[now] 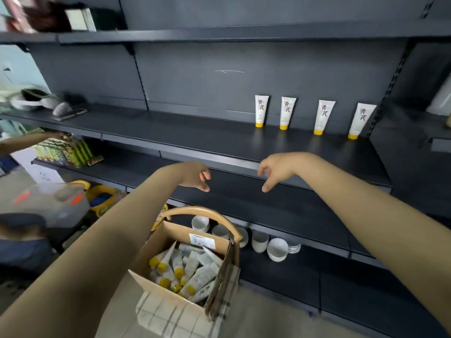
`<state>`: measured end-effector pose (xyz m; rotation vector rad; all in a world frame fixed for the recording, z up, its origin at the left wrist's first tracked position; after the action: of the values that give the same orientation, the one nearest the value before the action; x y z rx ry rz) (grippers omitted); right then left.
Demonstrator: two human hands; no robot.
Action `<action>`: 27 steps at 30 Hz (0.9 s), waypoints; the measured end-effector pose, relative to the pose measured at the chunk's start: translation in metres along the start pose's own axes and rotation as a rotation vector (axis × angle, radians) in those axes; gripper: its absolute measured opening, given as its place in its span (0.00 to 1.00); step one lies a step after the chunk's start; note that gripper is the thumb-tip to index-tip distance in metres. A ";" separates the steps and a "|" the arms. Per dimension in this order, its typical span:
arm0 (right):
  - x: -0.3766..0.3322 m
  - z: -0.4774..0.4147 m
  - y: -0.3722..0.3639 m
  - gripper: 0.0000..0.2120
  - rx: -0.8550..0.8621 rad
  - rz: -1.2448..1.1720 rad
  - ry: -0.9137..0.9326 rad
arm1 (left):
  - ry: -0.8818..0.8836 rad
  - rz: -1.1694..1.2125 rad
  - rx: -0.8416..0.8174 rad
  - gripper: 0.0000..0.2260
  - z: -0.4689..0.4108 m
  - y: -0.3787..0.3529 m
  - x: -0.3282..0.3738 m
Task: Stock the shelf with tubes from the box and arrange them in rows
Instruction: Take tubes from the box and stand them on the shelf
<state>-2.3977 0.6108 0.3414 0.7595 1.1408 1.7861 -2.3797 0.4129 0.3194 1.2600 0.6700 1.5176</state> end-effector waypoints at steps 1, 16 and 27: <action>-0.012 -0.001 -0.002 0.29 -0.029 0.012 0.007 | 0.008 -0.001 0.002 0.19 0.005 0.002 -0.012; -0.179 -0.056 -0.089 0.24 -0.155 -0.088 -0.014 | -0.005 0.039 -0.179 0.18 0.059 -0.057 -0.196; -0.165 -0.120 -0.153 0.20 -0.256 -0.225 -0.007 | 0.051 0.049 -0.361 0.21 -0.012 -0.123 -0.234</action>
<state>-2.3721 0.4478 0.1465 0.4658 0.9304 1.6950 -2.3615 0.2398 0.1194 0.9713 0.3763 1.6295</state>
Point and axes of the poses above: each hand's wrist, its own z-axis away from the middle knuckle, its own y-axis out of the back of the hand, x = y × z, the point moved 9 cm from there along -z, towards the middle knuckle, and after that the axes turned 8 degrees about z, right-handed, at the moved point
